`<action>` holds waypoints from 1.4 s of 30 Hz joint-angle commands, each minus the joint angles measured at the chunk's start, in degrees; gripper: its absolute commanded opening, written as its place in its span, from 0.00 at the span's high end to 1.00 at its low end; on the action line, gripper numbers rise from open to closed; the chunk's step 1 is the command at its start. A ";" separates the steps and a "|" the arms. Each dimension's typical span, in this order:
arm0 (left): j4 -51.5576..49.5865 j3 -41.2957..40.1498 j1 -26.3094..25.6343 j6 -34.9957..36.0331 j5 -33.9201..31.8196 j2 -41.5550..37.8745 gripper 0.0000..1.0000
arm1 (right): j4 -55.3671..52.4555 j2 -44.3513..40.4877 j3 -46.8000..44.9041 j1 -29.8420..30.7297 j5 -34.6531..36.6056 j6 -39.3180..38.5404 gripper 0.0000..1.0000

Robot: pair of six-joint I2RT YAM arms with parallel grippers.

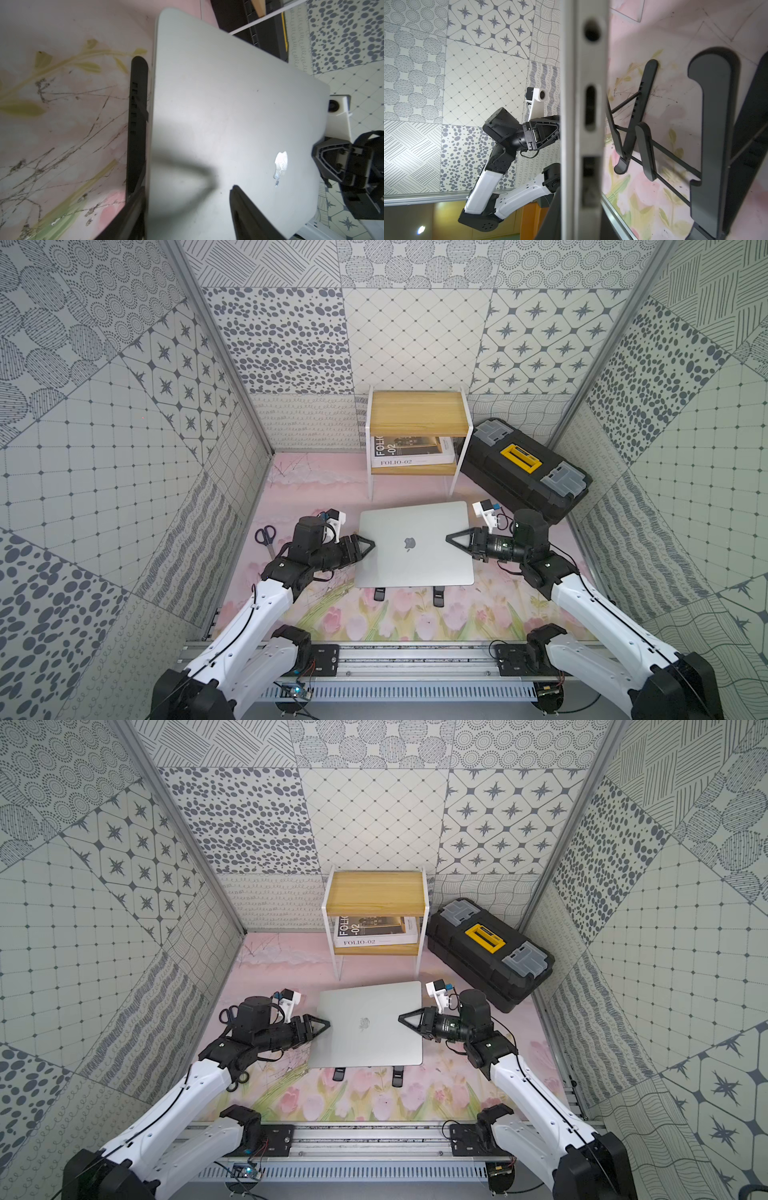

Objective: Close the laptop lid and set it aside
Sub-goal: Pick up the laptop from the computer stand.

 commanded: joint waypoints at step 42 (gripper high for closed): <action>55.54 14.15 13.75 -42.83 38.59 18.14 0.27 | 48.43 16.88 19.17 -10.22 -16.00 30.79 1.00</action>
